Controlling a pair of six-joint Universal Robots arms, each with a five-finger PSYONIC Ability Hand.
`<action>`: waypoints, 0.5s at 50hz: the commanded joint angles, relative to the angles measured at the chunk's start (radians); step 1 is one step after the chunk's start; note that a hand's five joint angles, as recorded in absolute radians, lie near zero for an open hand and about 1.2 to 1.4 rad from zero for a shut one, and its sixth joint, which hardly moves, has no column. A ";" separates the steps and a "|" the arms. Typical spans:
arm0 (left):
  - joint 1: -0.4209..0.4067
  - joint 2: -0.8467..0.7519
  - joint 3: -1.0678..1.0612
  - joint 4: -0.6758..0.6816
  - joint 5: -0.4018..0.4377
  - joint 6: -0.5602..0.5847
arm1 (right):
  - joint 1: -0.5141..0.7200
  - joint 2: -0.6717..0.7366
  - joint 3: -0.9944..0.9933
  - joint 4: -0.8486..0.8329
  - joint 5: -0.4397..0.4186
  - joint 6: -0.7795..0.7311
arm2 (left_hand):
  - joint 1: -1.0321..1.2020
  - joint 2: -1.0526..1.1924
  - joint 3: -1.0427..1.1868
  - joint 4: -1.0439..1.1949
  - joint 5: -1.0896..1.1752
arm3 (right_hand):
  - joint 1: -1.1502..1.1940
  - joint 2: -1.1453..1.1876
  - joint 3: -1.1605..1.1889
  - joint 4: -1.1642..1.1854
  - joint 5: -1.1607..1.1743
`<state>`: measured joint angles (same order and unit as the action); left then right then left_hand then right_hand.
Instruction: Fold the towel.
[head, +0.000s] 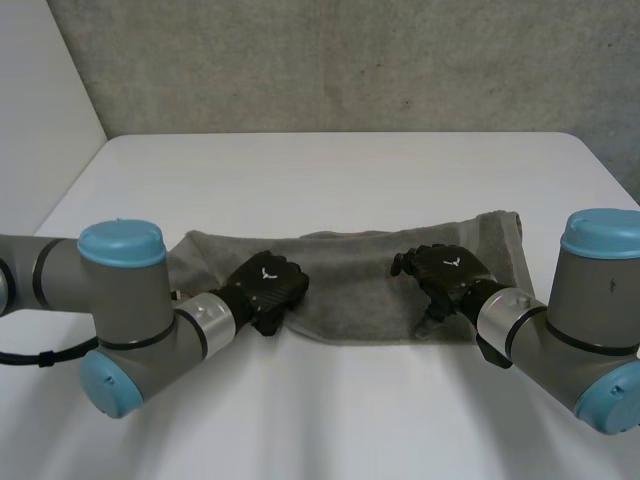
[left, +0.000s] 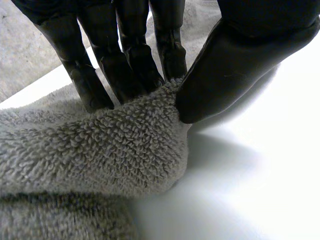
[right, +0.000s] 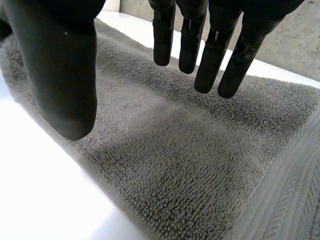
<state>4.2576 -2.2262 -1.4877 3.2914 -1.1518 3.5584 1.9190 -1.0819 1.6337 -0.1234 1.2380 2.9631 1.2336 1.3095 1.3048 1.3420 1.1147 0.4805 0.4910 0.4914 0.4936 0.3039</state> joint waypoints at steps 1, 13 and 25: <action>-0.010 0.103 0.040 -0.030 0.003 -0.088 | 0.002 -0.004 0.002 0.001 0.000 0.002 | 0.163 0.087 0.091 0.054 0.107 | 0.001 -0.010 -0.010 -0.012 0.003; 0.005 0.169 0.060 -0.039 0.015 -0.359 | 0.020 0.019 0.029 0.001 -0.006 0.007 | 0.163 0.087 0.091 0.054 0.107 | -0.002 -0.013 -0.013 -0.015 0.000; 0.027 0.168 0.043 -0.065 0.020 -0.446 | 0.020 0.082 -0.024 -0.005 0.014 -0.001 | 0.163 0.087 0.091 0.054 0.107 | 0.627 0.616 0.616 0.614 0.629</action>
<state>4.2757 -2.0591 -1.4351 3.2319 -1.1327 3.1209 1.9394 -1.0192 1.6384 -0.1312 1.2361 2.9657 1.2336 1.3105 1.3221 1.3519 1.1172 0.6686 0.6732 0.6709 0.6719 0.5006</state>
